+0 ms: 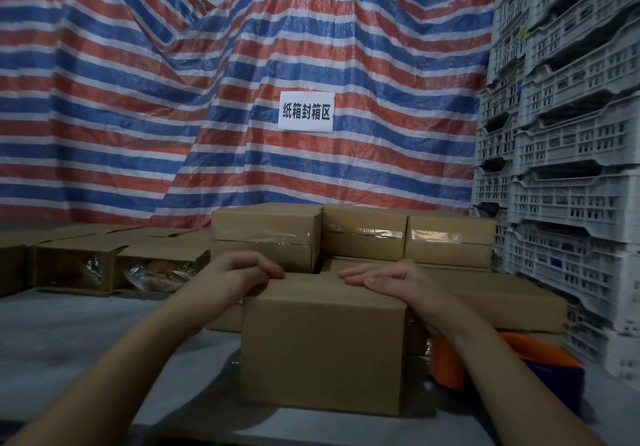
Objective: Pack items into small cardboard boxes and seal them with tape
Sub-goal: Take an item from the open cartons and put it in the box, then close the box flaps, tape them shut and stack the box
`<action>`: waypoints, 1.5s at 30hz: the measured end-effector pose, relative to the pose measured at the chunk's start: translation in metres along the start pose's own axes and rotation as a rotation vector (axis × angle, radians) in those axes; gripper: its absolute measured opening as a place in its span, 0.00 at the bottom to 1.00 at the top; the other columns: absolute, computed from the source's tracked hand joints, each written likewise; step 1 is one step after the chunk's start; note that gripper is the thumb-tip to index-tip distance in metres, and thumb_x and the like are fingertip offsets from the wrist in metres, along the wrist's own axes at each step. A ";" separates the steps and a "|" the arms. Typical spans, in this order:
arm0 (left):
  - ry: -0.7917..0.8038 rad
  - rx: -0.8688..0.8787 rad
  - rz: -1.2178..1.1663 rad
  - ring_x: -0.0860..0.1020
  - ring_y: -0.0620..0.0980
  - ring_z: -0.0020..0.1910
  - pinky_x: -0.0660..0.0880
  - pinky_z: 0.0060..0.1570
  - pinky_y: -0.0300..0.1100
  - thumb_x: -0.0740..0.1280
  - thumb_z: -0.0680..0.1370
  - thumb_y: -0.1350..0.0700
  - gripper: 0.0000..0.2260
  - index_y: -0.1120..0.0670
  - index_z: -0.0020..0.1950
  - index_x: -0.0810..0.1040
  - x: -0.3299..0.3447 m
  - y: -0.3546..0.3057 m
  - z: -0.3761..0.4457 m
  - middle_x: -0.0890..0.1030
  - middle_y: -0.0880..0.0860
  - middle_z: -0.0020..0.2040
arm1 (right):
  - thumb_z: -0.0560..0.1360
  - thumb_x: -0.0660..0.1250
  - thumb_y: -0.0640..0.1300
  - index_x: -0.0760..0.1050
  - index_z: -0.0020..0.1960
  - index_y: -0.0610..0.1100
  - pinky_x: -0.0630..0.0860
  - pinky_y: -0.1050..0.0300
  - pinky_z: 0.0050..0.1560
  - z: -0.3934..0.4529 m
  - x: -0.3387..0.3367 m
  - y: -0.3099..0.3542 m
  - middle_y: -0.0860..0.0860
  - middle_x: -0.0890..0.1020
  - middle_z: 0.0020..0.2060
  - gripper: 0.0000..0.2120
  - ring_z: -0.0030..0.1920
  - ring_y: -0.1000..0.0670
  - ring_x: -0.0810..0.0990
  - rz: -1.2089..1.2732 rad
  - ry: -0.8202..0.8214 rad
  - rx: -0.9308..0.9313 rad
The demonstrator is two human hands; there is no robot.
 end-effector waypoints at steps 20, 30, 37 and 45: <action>0.106 0.463 0.836 0.76 0.40 0.46 0.73 0.44 0.36 0.49 0.68 0.22 0.35 0.41 0.64 0.71 0.067 -0.051 -0.011 0.80 0.43 0.52 | 0.83 0.61 0.52 0.78 0.39 0.45 0.73 0.55 0.40 -0.066 -0.067 0.031 0.48 0.81 0.35 0.17 0.39 0.48 0.80 -0.701 -0.379 0.208; 0.154 0.409 0.860 0.77 0.40 0.45 0.78 0.47 0.43 0.50 0.68 0.22 0.34 0.43 0.63 0.72 0.067 -0.050 -0.008 0.79 0.43 0.50 | 0.74 0.46 0.75 0.73 0.39 0.52 0.72 0.62 0.31 -0.136 -0.050 -0.029 0.54 0.77 0.31 0.30 0.31 0.58 0.76 -1.208 -0.452 0.469; 0.166 0.375 0.861 0.77 0.42 0.46 0.78 0.47 0.45 0.56 0.71 0.25 0.30 0.44 0.63 0.72 0.068 -0.055 -0.016 0.78 0.44 0.51 | 0.70 0.46 0.76 0.72 0.29 0.50 0.66 0.61 0.24 -0.138 -0.048 -0.026 0.53 0.73 0.22 0.33 0.24 0.58 0.72 -1.178 -0.660 0.401; 0.219 0.203 0.609 0.77 0.44 0.56 0.73 0.56 0.43 0.48 0.76 0.27 0.31 0.43 0.68 0.73 0.062 -0.056 -0.007 0.80 0.46 0.59 | 0.76 0.59 0.71 0.81 0.27 0.49 0.69 0.54 0.33 -0.046 -0.077 0.064 0.51 0.78 0.21 0.32 0.21 0.56 0.76 -0.322 -0.669 0.249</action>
Point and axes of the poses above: each hand's wrist, its own z-axis towards the middle knuckle, its own x-axis out of the palm, y = z × x, the point moved 3 cm from there along z, towards the middle knuckle
